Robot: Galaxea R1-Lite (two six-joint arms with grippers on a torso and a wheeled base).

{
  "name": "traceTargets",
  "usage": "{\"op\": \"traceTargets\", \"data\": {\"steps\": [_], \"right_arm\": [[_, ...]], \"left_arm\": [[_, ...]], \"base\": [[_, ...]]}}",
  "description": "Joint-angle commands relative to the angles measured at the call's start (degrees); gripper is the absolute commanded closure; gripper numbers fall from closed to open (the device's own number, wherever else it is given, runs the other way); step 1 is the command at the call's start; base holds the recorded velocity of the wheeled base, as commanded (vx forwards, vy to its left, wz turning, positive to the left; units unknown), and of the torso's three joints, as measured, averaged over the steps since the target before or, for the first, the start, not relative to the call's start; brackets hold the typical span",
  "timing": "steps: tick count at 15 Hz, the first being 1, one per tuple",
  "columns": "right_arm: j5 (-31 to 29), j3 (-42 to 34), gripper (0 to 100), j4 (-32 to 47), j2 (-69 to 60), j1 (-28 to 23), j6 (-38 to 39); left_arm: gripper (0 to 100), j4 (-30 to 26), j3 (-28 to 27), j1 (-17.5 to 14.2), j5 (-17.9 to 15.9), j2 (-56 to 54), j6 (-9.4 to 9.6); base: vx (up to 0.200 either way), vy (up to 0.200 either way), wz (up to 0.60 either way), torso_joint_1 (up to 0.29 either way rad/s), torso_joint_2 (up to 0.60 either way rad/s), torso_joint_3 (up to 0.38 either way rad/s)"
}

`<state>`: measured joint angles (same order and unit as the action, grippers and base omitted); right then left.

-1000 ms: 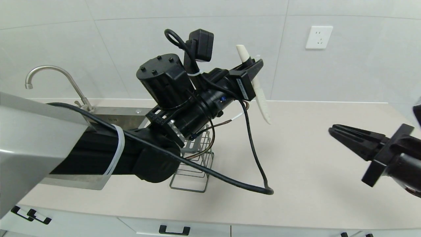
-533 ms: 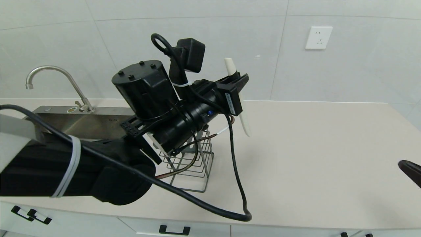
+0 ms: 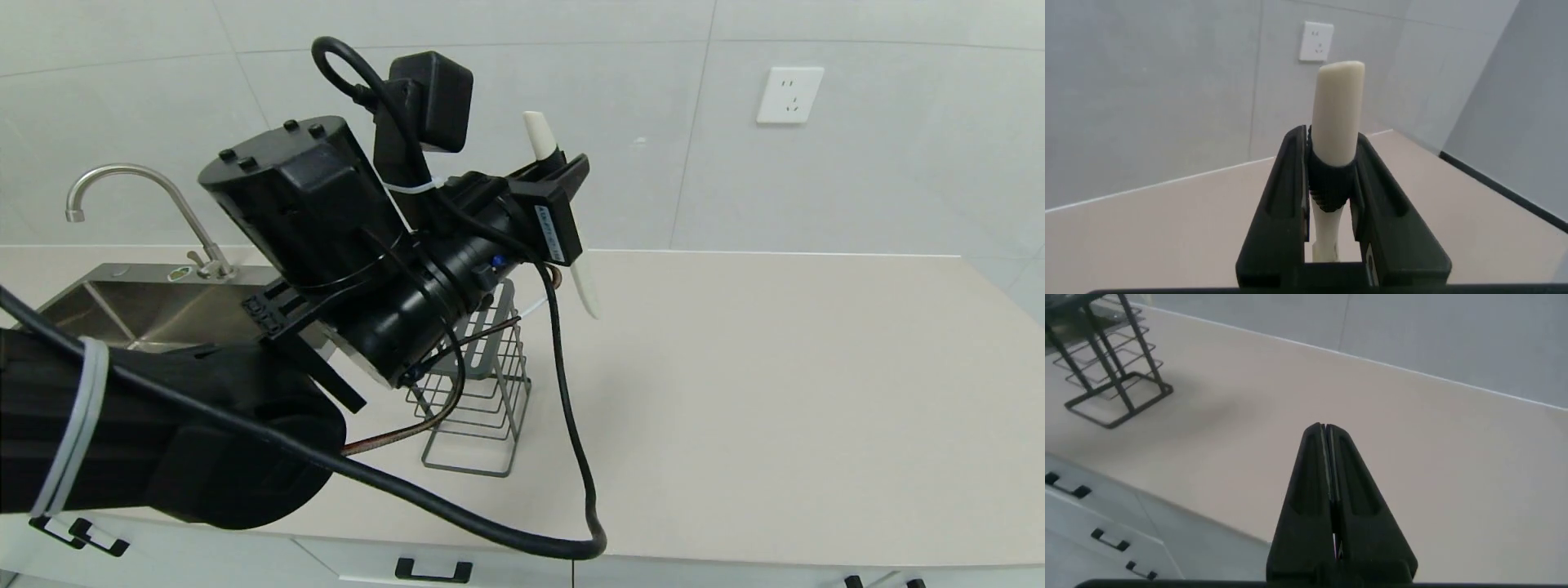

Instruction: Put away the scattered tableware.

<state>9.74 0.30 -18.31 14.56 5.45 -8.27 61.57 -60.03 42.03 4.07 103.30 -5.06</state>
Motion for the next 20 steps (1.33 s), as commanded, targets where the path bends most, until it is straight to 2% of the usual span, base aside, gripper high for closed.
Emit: {"op": "traceTargets", "data": {"steps": [1, 2, 3, 4, 5, 7, 9, 12, 13, 14, 16, 18, 20], "right_arm": [[-0.60, -0.30, 100, 12.51, -11.83, -4.83, -0.26], [-1.04, 0.93, 100, 20.77, -13.85, -6.15, 0.79], [-1.13, 1.28, 100, 19.98, -13.33, -6.06, 0.97], [-3.41, 0.31, 100, 17.87, -13.50, -6.06, 0.71], [-4.99, 0.31, 100, 17.87, -13.50, -6.15, 0.27], [-6.75, -0.22, 100, 17.96, -13.50, -6.06, 2.29], [-10.09, -0.22, 100, 18.31, -13.94, -6.06, 9.23], [-10.18, -0.22, 100, 18.31, -14.47, -5.89, 9.23], [-10.18, -0.22, 100, 18.31, -14.47, -5.89, 9.14], [-10.18, -0.30, 100, 18.31, -14.47, -5.89, 9.14], [-10.18, -0.30, 100, 18.31, -14.47, -5.89, 9.14], [-10.18, -0.30, 100, 18.31, -14.47, -5.89, 9.14], [-10.18, -0.30, 100, 18.31, -14.47, -5.89, 9.14]], "left_arm": [[100, -0.31, 0.26, -0.90, 0.15, -1.53, -0.04], [100, -0.93, 0.52, -1.78, 0.15, -2.05, 0.23], [100, -1.28, 0.79, -2.22, 0.15, -2.67, 0.66], [100, -2.51, 1.40, -3.80, 0.06, -4.43, 2.42], [100, -3.74, 1.32, -4.68, -0.03, -5.39, 3.21], [100, -3.92, 2.19, -5.82, 0.06, -6.97, 3.30], [100, -3.57, 4.13, -7.84, -0.47, -9.00, 3.48], [100, -3.57, 5.01, -10.74, -4.69, -11.19, 4.62], [100, -3.48, 6.59, -12.15, -5.65, -11.90, 6.90], [100, -3.48, 7.20, -12.50, -5.65, -12.07, 7.61], [100, -3.48, 7.56, -12.68, -4.69, -11.81, 7.70], [100, -3.83, 7.03, -12.33, 0.59, -11.28, 7.78], [100, -3.74, 5.36, -11.01, 1.82, -9.88, 7.78]], "base": [[0.000, 0.000, 0.00, 0.000, 0.00, 0.000], [0.000, 0.000, 0.00, 0.000, 0.00, 0.000], [0.000, 0.000, 0.00, 0.000, 0.00, 0.000], [0.000, 0.000, 0.00, 0.000, 0.00, 0.000], [0.000, 0.000, 0.00, 0.000, 0.00, 0.000], [0.000, 0.000, 0.00, 0.000, 0.00, 0.000], [0.000, 0.000, 0.00, 0.000, 0.00, 0.000], [0.000, 0.000, 0.00, 0.000, 0.00, 0.000], [0.000, 0.000, 0.00, 0.000, 0.00, 0.000], [0.000, 0.000, 0.00, 0.000, 0.00, 0.000], [0.000, 0.000, 0.00, 0.000, 0.00, 0.000], [0.000, 0.000, 0.00, 0.000, 0.00, 0.000], [0.000, 0.000, 0.00, 0.000, 0.00, 0.000]]}}
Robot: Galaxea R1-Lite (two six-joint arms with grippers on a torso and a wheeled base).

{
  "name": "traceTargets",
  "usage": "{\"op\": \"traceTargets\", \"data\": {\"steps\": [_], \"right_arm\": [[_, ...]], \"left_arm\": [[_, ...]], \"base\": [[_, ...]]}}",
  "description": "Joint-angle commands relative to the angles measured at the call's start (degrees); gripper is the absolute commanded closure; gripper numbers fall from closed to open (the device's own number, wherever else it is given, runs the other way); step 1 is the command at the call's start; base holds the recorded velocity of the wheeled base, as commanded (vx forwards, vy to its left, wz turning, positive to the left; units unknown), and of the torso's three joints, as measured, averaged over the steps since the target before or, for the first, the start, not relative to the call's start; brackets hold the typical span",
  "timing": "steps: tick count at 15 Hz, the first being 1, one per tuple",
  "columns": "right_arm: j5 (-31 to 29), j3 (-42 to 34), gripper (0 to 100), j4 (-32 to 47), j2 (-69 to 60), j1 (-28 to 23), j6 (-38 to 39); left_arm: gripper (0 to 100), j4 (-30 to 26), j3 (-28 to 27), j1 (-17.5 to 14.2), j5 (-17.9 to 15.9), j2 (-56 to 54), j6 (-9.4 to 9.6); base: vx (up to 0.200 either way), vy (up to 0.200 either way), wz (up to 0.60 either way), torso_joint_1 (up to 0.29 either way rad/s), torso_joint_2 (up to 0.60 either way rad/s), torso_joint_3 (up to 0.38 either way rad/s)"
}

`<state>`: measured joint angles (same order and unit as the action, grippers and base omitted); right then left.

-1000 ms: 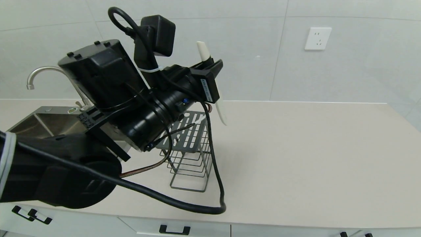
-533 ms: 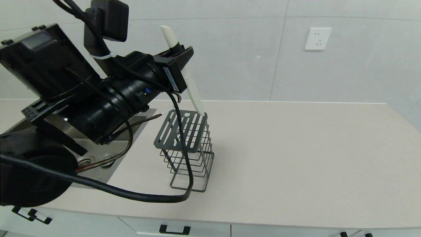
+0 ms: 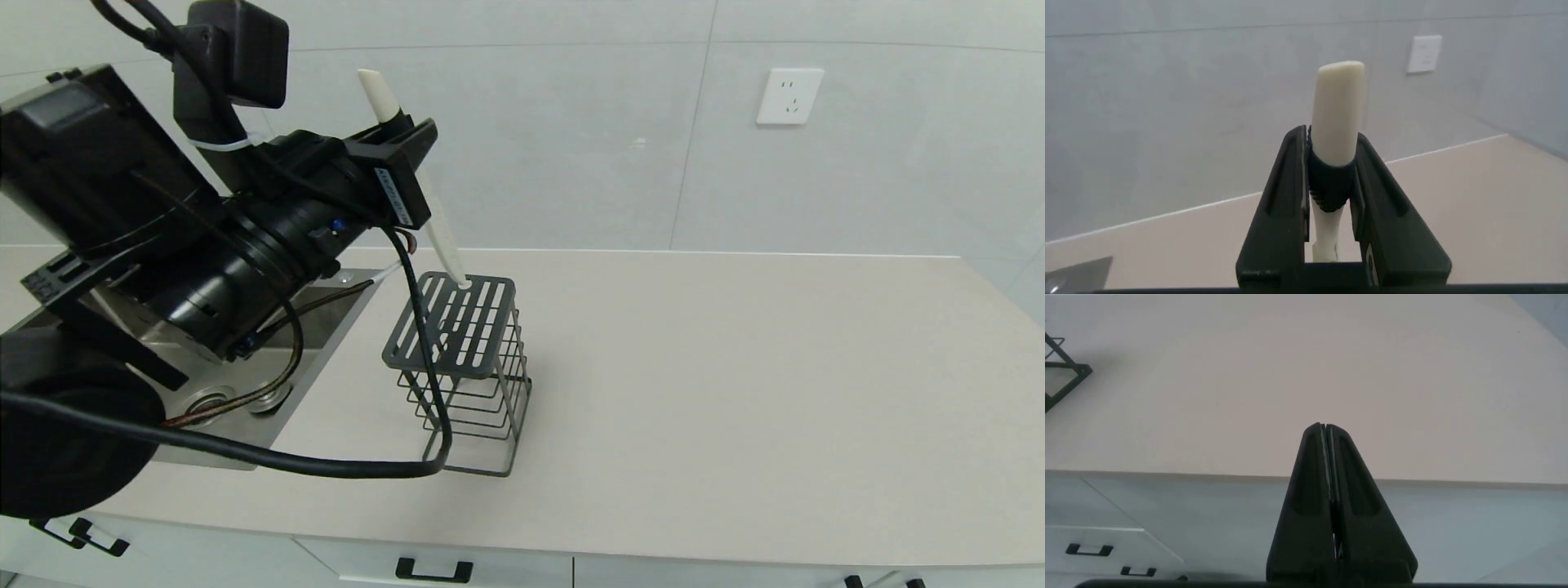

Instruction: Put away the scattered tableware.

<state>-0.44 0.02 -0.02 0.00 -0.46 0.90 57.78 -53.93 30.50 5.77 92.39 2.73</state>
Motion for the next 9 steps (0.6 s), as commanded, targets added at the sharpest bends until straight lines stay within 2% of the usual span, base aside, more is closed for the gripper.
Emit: {"op": "traceTargets", "data": {"steps": [1, 3, 6, 9], "right_arm": [[0.00, -0.02, 100, 0.02, 0.09, 0.02, 0.06], [0.00, -0.02, 100, 0.02, 0.09, 0.02, 0.06], [0.00, -0.02, 100, 0.02, 0.09, 0.02, 0.06], [0.00, -0.02, 100, 0.02, 0.09, 0.02, 0.06]], "left_arm": [[100, -0.04, -1.09, 1.58, 0.21, 1.21, -0.01], [100, -0.13, 0.41, 3.78, 0.74, 1.21, -0.01], [100, -1.36, 2.78, 3.86, 0.74, 1.21, -0.09], [100, -1.27, 2.25, 3.78, 0.39, 1.74, -0.09]], "base": [[0.000, 0.000, 0.00, 0.000, 0.00, 0.000], [0.000, 0.000, 0.00, 0.000, 0.00, 0.000], [0.000, 0.000, 0.00, 0.000, 0.00, 0.000], [0.000, 0.000, 0.00, 0.000, 0.00, 0.000]]}}
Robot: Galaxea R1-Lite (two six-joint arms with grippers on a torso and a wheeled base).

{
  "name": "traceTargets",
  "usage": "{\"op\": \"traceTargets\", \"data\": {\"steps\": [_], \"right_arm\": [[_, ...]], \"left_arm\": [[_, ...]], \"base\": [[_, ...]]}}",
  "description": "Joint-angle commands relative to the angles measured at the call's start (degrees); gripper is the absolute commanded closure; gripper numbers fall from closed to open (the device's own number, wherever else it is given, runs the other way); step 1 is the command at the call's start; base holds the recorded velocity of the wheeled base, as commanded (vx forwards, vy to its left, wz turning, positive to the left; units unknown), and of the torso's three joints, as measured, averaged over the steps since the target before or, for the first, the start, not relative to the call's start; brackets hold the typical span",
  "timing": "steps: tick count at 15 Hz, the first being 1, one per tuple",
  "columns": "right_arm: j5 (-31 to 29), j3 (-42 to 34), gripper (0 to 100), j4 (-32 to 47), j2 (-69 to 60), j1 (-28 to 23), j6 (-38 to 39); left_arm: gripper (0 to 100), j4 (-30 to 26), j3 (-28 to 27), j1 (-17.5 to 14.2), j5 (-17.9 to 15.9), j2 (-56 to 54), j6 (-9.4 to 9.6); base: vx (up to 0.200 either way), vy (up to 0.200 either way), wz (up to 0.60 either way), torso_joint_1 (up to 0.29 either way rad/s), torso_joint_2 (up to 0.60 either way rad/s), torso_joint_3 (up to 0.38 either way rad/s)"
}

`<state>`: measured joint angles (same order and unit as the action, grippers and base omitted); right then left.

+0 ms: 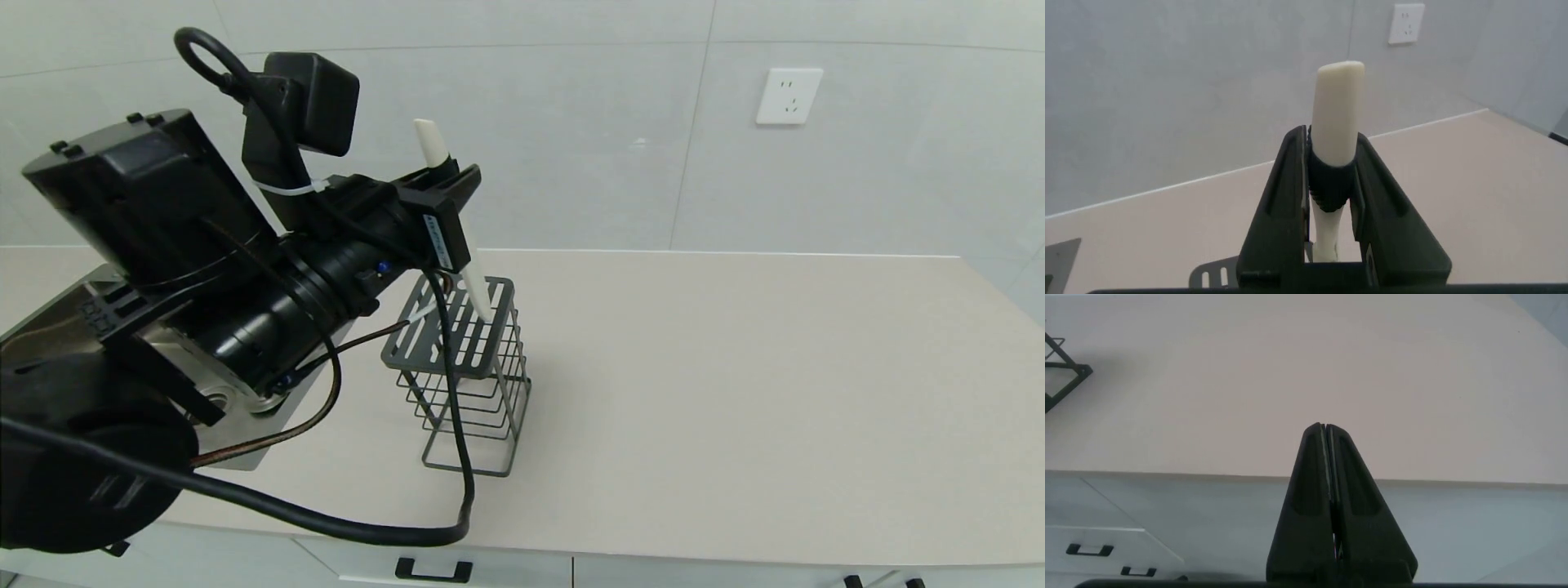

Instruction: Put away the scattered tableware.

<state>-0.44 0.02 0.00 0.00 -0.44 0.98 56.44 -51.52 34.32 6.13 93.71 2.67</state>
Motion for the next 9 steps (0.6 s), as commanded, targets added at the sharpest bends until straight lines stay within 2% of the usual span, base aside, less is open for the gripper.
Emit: {"op": "traceTargets", "data": {"steps": [1, 3, 9], "right_arm": [[0.00, -0.02, 100, 0.00, 0.09, 0.00, -0.01], [0.00, -0.02, 100, 0.00, 0.09, 0.00, -0.01], [0.00, -0.02, 100, 0.00, 0.09, 0.00, -0.01]], "left_arm": [[100, 0.16, -0.25, -0.04, -0.07, 0.60, -0.03], [100, 0.25, -0.34, -0.04, -1.56, 0.77, -0.03], [100, 0.42, -1.13, -0.21, -1.65, 1.92, -0.03]], "base": [[0.000, 0.000, 0.00, 0.000, 0.00, 0.000], [0.000, 0.000, 0.00, 0.000, 0.00, 0.000], [0.000, 0.000, 0.00, 0.000, 0.00, 0.000]]}}
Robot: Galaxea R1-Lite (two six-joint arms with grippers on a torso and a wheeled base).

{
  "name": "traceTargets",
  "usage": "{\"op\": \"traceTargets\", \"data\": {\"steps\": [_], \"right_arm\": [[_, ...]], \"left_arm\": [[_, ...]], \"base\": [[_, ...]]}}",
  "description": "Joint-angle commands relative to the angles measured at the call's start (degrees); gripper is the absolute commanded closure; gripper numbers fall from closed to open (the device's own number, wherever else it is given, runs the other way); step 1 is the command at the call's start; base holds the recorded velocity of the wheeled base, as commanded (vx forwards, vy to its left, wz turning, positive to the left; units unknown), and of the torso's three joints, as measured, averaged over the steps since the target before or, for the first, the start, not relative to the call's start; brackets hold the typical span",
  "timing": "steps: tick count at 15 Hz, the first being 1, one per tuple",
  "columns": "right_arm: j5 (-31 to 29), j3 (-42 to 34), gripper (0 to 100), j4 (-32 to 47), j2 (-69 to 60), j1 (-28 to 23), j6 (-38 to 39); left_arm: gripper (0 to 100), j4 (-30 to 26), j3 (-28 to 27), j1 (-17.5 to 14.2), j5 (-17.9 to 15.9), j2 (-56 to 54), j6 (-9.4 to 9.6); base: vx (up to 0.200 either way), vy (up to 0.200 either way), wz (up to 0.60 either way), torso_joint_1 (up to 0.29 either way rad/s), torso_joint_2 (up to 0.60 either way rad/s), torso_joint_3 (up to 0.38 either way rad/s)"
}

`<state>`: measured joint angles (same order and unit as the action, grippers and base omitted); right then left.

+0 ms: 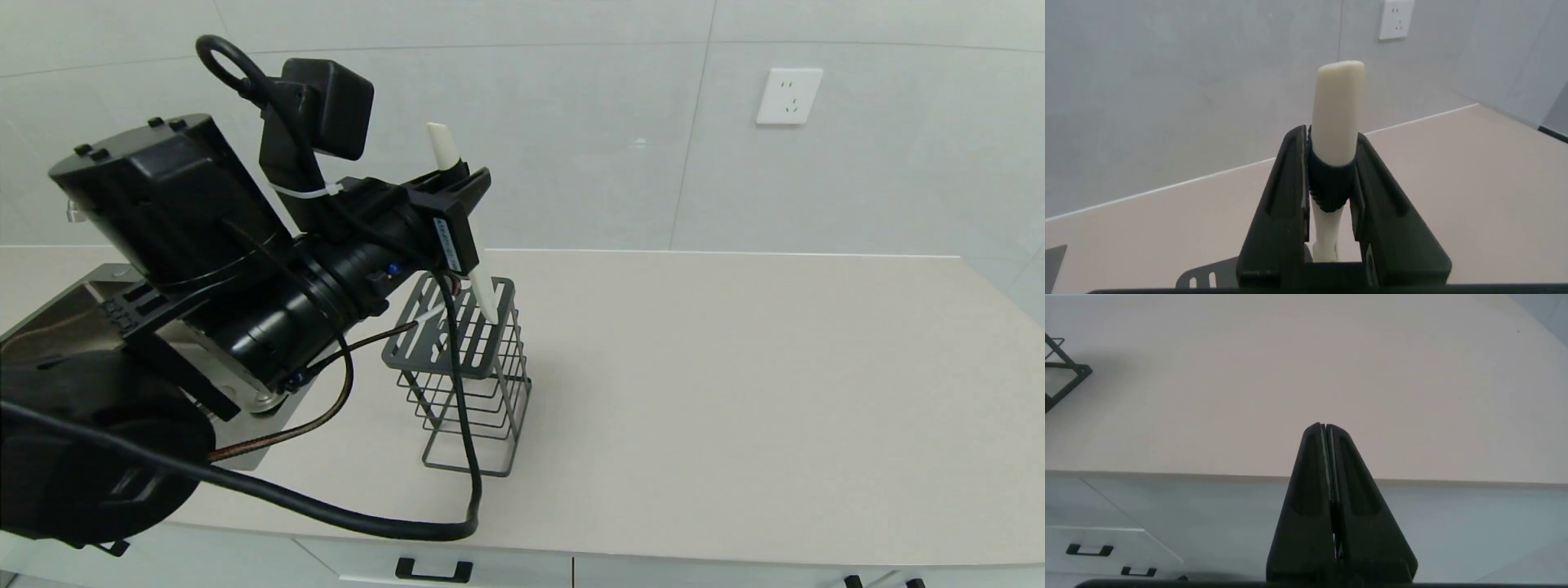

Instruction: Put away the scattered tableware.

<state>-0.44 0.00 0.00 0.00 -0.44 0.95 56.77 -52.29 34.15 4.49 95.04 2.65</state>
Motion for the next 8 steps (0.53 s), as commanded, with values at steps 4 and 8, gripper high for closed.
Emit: {"op": "traceTargets", "data": {"steps": [4, 8], "right_arm": [[0.00, 0.09, 100, 0.00, 0.09, 0.00, 0.10], [0.00, 0.09, 100, 0.00, 0.09, 0.00, 0.10]], "left_arm": [[100, 0.09, -1.86, -0.22, 0.00, 0.68, -0.01], [100, 0.09, -2.73, -2.33, 0.00, 0.68, -0.01]], "base": [[0.000, 0.000, 0.00, 0.000, 0.00, 0.000], [0.000, 0.000, 0.00, 0.000, 0.00, 0.000]]}}
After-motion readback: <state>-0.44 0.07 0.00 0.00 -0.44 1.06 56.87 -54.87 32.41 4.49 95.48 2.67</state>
